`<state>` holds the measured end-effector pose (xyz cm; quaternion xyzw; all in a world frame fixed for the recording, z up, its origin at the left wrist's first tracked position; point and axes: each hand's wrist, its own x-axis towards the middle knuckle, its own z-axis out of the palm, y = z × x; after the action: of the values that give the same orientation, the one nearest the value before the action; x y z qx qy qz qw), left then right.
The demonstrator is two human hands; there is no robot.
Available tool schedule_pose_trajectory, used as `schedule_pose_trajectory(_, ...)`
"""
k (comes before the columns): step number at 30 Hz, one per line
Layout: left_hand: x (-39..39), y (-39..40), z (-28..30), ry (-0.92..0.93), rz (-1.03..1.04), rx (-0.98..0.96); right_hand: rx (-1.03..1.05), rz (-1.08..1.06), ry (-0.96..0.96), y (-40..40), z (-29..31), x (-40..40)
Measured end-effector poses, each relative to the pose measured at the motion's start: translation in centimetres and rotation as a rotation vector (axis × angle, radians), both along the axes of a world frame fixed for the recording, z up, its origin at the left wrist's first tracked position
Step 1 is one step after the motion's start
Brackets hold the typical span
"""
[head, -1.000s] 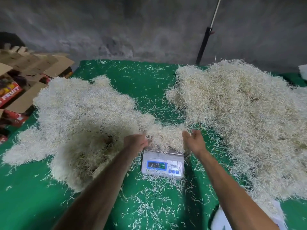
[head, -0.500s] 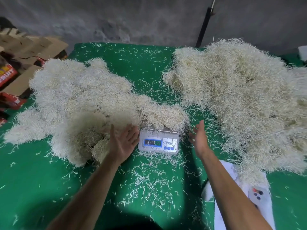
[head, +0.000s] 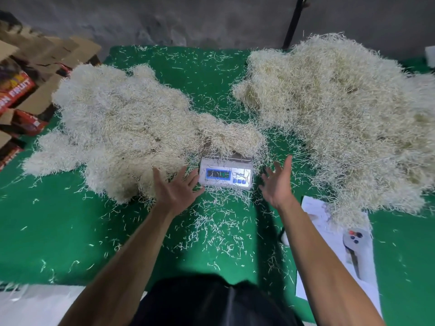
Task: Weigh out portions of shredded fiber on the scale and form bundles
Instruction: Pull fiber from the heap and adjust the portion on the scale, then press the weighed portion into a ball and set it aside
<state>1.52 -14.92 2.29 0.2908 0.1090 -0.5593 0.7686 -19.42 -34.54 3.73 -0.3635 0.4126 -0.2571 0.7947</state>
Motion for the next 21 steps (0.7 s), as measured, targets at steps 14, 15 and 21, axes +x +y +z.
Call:
schedule_pose_trajectory(14, 1.5, -8.3, 4.7, -1.292, -0.048, 0.726, -1.052, 0.129, 0.607, -2.2, 2.1, 6.4)
schedule_pose_trajectory(15, 2.1, -9.7, 5.3, -1.418, -0.037, 0.747, -1.162, 0.188, 0.625, -2.8, 2.5, 7.8)
schedule_pose_trajectory(21, 6.4, -16.7, 5.6, -1.905, -0.373, 0.780, -1.508, 0.519, 0.700, -5.6, 3.2, 14.8)
